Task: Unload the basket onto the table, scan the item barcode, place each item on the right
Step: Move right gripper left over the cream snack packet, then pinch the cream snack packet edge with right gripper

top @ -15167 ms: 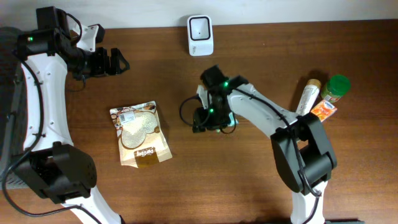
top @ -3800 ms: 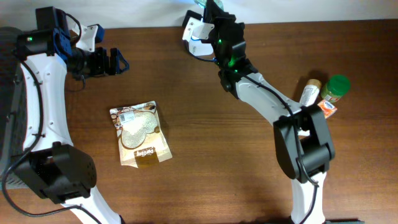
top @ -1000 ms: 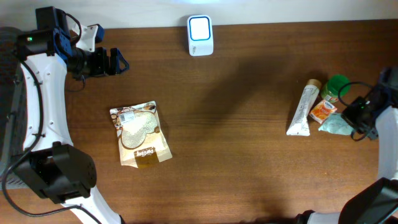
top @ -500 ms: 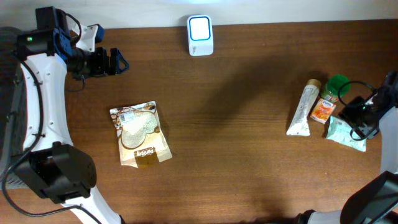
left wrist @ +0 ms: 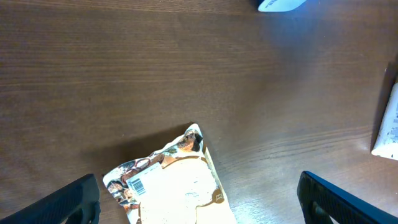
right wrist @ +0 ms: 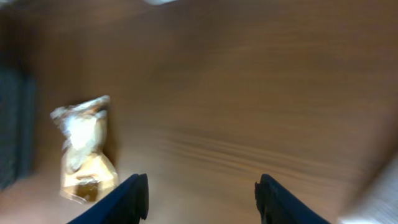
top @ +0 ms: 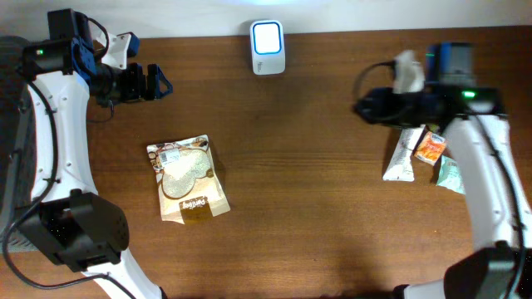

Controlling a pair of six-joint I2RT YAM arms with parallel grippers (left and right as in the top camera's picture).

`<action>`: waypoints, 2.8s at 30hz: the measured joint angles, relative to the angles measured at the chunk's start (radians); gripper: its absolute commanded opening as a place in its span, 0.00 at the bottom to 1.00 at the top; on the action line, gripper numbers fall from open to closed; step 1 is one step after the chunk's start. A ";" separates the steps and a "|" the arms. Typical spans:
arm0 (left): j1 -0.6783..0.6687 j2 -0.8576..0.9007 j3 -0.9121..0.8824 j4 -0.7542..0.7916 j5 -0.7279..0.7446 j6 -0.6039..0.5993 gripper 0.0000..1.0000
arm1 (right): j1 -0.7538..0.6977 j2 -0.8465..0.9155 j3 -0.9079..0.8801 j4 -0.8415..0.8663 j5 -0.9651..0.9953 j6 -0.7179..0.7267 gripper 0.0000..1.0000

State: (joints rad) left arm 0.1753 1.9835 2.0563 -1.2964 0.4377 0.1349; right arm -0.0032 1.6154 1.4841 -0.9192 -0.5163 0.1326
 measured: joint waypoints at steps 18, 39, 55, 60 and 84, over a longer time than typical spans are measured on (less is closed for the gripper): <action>0.000 0.000 0.000 0.001 0.000 0.000 0.99 | 0.545 0.544 0.004 0.644 -0.286 0.213 0.74; 0.000 0.000 0.000 0.000 0.000 0.000 0.99 | 0.689 0.732 0.019 0.912 -0.350 0.449 0.45; 0.000 0.000 0.000 0.000 0.000 0.000 0.99 | 0.668 0.795 0.028 0.992 -0.430 0.462 0.04; 0.000 0.000 0.000 0.000 0.000 0.000 0.99 | 0.558 0.762 0.024 0.830 -0.454 0.400 0.04; 0.000 0.000 0.000 -0.001 0.000 0.000 0.99 | 0.404 0.478 -0.103 0.464 -0.124 0.221 0.25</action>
State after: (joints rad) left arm 0.1753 1.9835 2.0563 -1.2972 0.4381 0.1349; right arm 0.4007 2.0937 1.3811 -0.4553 -0.6403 0.3534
